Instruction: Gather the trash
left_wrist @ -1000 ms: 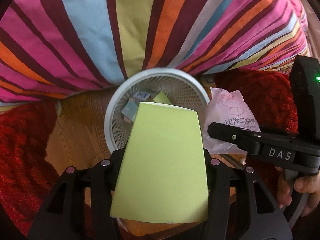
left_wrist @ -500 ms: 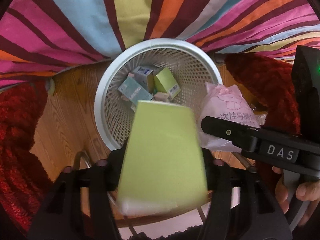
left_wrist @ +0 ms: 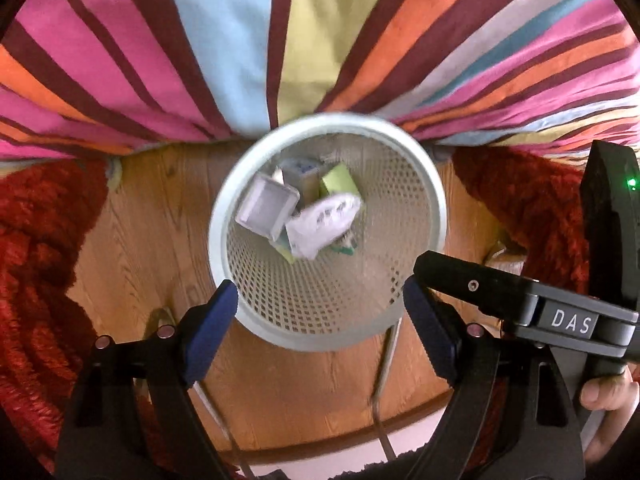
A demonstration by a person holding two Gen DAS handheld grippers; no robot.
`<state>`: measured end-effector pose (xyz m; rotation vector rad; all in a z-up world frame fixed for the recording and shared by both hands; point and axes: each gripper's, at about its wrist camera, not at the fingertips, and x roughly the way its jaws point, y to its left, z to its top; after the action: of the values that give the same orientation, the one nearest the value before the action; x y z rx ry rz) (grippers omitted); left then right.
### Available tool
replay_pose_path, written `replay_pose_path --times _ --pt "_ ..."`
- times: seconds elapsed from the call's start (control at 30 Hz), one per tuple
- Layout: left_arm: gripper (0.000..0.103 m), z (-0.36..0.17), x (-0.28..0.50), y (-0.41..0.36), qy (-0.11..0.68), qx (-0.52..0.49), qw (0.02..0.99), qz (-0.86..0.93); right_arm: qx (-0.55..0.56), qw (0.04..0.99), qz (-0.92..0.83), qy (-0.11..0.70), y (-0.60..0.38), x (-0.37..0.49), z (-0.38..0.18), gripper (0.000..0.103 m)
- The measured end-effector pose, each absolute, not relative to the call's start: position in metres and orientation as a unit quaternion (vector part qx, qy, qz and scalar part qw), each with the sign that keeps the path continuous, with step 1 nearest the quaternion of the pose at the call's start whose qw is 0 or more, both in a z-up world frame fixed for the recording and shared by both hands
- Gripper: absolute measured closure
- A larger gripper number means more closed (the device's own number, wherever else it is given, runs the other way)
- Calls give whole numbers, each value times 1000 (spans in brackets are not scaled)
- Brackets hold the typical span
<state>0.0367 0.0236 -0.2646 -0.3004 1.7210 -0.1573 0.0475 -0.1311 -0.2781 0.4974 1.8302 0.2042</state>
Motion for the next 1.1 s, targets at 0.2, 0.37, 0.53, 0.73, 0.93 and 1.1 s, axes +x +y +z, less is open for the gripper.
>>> replay_pose_path --times 0.2,0.37,0.53,0.73,0.93,1.1 --pt "20 -237 39 22 716 -112 685 -68 217 618 95 749 -136 49 -258 8" --pt "20 -221 38 23 694 -102 709 -70 205 661 108 714 -138 49 -232 8" --pt "20 -198 36 22 660 -82 744 -64 177 708 127 671 -137 50 -198 8" --pt "20 -165 36 28 611 -58 788 -50 155 761 126 617 -148 51 -159 8" --pt "20 -132 35 36 565 -50 823 -35 141 806 119 562 -151 51 -123 8" --pt "20 -111 35 36 534 -37 845 -25 117 834 118 526 -147 50 -102 8"
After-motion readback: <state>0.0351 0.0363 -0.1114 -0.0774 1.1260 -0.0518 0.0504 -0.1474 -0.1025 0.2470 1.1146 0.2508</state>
